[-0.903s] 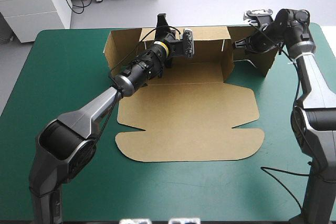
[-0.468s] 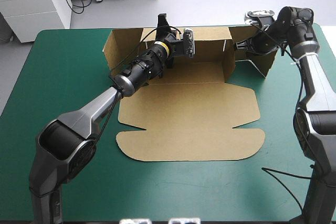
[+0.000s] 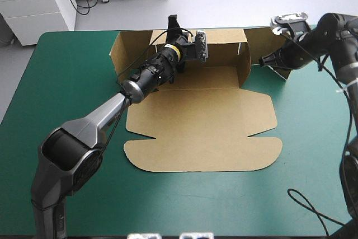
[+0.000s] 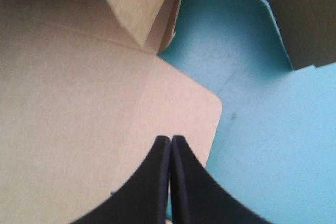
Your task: Fold the box
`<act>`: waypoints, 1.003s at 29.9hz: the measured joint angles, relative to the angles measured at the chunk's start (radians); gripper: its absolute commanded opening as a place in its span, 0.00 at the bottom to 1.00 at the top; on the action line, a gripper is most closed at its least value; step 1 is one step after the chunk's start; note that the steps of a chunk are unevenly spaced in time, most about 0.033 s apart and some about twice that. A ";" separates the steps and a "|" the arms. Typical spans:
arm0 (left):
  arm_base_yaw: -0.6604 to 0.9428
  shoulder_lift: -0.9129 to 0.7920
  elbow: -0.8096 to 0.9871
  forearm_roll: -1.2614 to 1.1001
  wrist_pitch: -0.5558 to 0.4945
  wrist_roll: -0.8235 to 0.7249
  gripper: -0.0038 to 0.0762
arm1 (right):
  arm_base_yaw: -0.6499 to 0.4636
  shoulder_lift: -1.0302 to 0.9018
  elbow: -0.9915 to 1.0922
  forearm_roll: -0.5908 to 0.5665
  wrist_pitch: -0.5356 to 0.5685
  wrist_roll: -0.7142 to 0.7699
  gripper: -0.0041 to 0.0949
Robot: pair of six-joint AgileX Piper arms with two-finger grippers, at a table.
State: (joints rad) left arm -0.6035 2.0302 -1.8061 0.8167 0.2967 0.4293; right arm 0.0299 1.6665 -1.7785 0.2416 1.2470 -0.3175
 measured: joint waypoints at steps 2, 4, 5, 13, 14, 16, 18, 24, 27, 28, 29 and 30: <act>0.000 0.000 0.000 0.000 0.000 0.000 0.07 | 0.000 -0.068 0.087 0.004 0.000 -0.027 0.02; 0.000 0.000 0.000 -0.001 0.000 0.000 0.07 | 0.000 -0.144 0.167 0.008 -0.013 -0.050 0.02; 0.000 0.000 0.000 -0.001 0.000 0.000 0.07 | 0.000 -0.173 0.195 0.009 -0.024 -0.061 0.02; 0.000 0.000 0.000 -0.003 0.000 0.000 0.07 | 0.000 -0.366 0.286 0.019 -0.198 -0.139 0.02; 0.000 0.000 0.000 -0.003 0.000 0.000 0.07 | 0.000 -0.378 0.288 0.019 -0.221 -0.152 0.02; 0.000 0.000 0.000 -0.003 0.000 0.000 0.07 | 0.000 -0.393 0.288 0.023 -0.285 -0.164 0.02; 0.000 0.000 0.000 -0.003 0.000 0.000 0.07 | 0.000 -0.396 0.288 0.038 -0.383 -0.164 0.02; 0.000 0.000 0.000 -0.003 0.000 0.000 0.07 | 0.000 -0.380 0.279 0.114 -0.623 -0.168 0.02; -0.001 0.000 0.000 -0.003 0.000 0.000 0.07 | 0.000 -0.333 0.236 0.121 -0.654 -0.169 0.02; -0.001 0.000 0.000 -0.003 0.000 0.000 0.07 | 0.000 -0.305 0.210 0.122 -0.654 -0.170 0.02; -0.001 0.000 0.000 -0.003 0.000 0.000 0.07 | 0.000 -0.282 0.191 0.124 -0.653 -0.169 0.02; -0.001 0.000 0.000 -0.003 0.000 0.001 0.07 | 0.000 -0.252 0.172 0.125 -0.647 -0.166 0.02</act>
State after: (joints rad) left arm -0.6043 2.0302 -1.8061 0.8134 0.2967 0.4303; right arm 0.0299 1.4140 -1.6070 0.3662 0.5997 -0.4839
